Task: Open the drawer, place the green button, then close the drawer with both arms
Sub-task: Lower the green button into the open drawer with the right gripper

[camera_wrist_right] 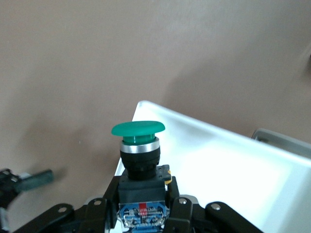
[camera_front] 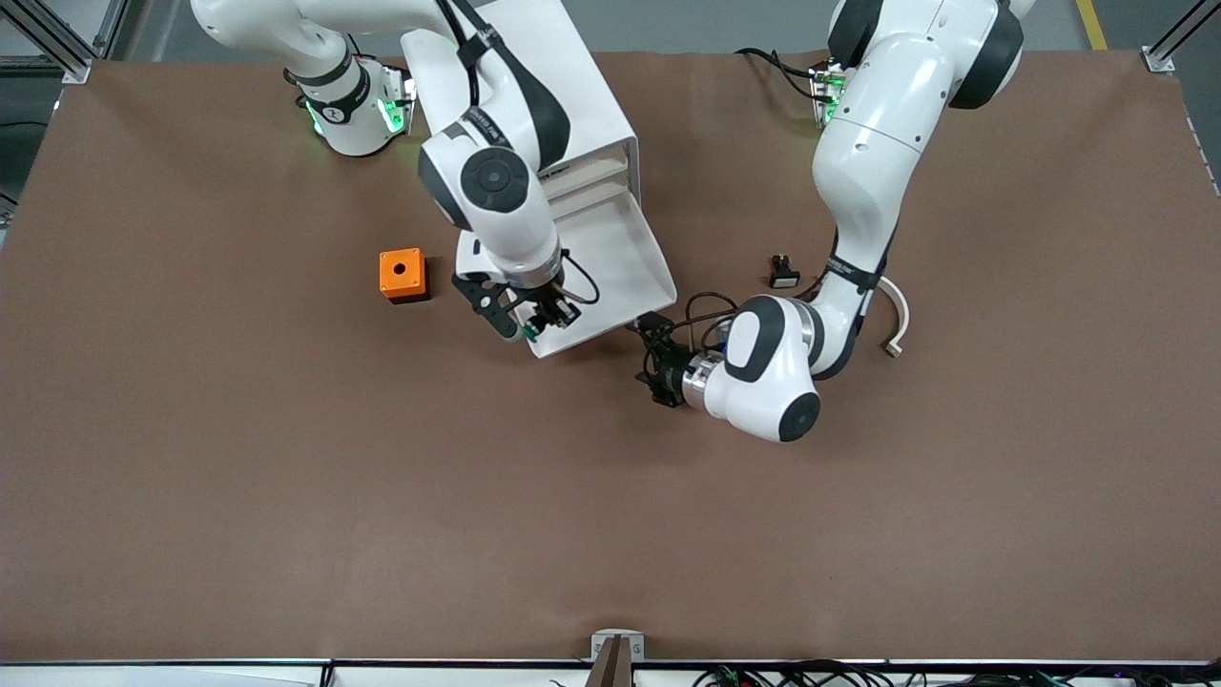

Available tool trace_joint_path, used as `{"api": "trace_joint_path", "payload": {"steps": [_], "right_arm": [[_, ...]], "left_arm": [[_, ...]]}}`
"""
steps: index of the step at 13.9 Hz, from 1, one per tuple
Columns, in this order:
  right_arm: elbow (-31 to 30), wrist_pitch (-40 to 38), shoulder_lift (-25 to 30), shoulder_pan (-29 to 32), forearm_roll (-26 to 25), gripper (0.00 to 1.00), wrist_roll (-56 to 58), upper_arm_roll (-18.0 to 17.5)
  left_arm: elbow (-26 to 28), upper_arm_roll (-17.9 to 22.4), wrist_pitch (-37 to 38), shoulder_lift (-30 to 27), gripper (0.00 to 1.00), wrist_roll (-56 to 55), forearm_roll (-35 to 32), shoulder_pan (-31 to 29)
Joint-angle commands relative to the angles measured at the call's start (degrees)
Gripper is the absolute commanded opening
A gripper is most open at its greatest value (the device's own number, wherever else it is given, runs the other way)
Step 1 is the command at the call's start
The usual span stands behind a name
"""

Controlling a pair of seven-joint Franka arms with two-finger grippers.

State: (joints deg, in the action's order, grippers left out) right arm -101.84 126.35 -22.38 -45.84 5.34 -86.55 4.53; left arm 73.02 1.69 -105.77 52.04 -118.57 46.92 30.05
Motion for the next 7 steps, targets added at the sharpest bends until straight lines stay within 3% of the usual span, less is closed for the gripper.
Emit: {"api": "trace_joint_path", "payload": {"steps": [1,4,7], "right_arm": [[-1.2,2.5,0.2,-3.2,0.3,0.00,-5.0,0.7],[-1.3,4.1,-1.2,-5.3,0.2,0.00,-9.6,0.7],[-1.2,4.4,-2.1,-6.4,0.2,0.00,-12.5,0.7]], "left_arm": [[-0.5,0.7,0.1,-3.7,1.00,0.3,-8.2,0.9],[-2.3,1.6,0.1,-6.7,1.00,1.8,-12.6,0.0],[-2.2,5.6,0.2,-10.4,1.00,9.7,-18.2,0.1]]}}
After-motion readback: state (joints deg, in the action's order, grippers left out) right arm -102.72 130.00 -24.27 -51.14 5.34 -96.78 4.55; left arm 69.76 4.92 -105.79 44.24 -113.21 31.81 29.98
